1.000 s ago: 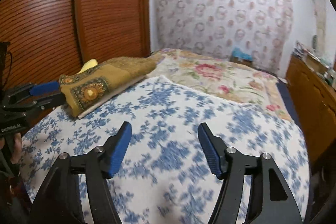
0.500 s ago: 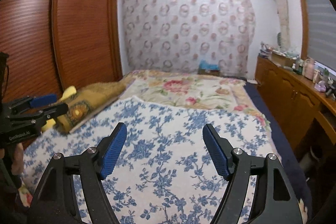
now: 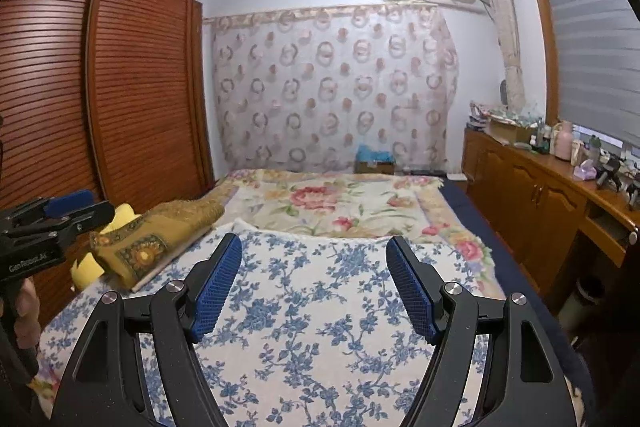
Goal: Fold small clothes
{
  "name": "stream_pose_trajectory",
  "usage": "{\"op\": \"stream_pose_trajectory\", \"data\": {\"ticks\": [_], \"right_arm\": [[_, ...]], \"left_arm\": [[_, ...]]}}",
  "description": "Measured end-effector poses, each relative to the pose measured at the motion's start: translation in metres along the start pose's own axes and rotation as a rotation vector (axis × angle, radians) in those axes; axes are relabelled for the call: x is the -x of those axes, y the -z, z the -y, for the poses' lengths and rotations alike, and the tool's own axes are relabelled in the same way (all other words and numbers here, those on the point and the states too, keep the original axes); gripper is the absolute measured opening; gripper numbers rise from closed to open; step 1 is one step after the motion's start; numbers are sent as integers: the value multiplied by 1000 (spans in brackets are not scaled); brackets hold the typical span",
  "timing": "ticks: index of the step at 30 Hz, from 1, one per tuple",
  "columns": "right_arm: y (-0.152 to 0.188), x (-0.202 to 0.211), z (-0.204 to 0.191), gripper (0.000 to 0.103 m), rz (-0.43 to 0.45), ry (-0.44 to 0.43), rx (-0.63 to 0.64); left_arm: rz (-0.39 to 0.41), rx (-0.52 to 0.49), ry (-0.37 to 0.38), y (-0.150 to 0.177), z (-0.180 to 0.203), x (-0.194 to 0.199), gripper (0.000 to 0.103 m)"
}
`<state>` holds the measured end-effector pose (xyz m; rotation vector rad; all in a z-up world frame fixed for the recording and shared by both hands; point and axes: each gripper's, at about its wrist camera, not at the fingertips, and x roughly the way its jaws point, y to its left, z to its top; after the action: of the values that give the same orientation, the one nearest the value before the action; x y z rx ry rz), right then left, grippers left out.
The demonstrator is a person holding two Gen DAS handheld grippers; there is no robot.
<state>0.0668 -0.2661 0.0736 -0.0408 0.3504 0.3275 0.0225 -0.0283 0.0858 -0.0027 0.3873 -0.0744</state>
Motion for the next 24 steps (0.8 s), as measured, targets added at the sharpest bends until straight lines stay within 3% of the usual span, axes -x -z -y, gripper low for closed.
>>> {"op": "stream_pose_trajectory", "data": {"ticks": [24], "right_arm": [[1,2,0,77,0,7,0]], "left_arm": [[-5,21,-20,6,-7,-4,55]]}}
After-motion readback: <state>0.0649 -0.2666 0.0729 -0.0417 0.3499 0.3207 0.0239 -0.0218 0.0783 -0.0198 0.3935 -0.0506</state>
